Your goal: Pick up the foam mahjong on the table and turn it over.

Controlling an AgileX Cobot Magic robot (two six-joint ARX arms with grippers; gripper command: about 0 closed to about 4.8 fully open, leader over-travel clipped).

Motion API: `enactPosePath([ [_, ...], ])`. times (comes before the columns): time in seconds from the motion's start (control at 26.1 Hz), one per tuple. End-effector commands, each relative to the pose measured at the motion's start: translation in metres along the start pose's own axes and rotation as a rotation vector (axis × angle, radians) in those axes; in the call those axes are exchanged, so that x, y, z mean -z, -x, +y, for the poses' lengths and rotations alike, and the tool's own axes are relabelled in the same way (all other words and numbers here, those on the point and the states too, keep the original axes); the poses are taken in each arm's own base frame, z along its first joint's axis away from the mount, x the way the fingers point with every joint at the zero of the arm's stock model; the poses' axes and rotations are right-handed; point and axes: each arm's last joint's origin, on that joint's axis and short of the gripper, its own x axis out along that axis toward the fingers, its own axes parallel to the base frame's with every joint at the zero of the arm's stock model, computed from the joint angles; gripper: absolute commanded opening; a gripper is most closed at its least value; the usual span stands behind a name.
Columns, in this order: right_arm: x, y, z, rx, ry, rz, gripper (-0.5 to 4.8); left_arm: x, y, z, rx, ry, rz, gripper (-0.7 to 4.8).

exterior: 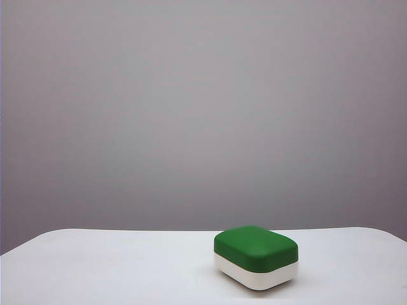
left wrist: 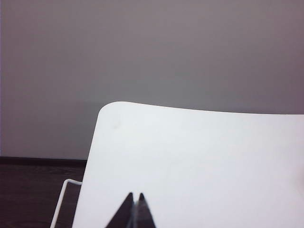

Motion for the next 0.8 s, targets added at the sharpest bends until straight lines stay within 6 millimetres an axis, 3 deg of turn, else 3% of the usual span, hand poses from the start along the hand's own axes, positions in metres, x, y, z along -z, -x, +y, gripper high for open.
enactPosePath([
  [0.04, 0.002, -0.001, 0.000, 0.002, 0.001, 0.003, -0.01, -0.001, 0.000, 0.000, -0.003, 0.001, -0.009, -0.05],
  [0.23, 0.002, -0.001, 0.000, 0.001, 0.001, 0.003, -0.01, -0.008, 0.000, 0.000, 0.002, 0.003, -0.076, -0.05],
  [0.38, 0.000, -0.001, 0.001, -0.020, -0.011, -0.010, -0.02, -0.007, 0.002, 0.000, -0.015, 0.219, -0.025, -0.05],
  [0.57, -0.010, 0.000, 0.003, -0.044, -0.013, -0.112, -0.02, -0.018, 0.004, -0.002, 0.027, 0.222, -0.038, -0.05],
  [0.65, -0.016, 0.000, 0.004, -0.055, -0.032, -0.162, -0.03, -0.028, 0.005, -0.002, 0.031, 0.222, -0.060, -0.05],
  [0.8, -0.034, -0.001, 0.007, -0.050, -0.106, -0.142, -0.04, -0.071, -0.001, -0.005, 0.028, 0.198, -0.028, -0.05],
])
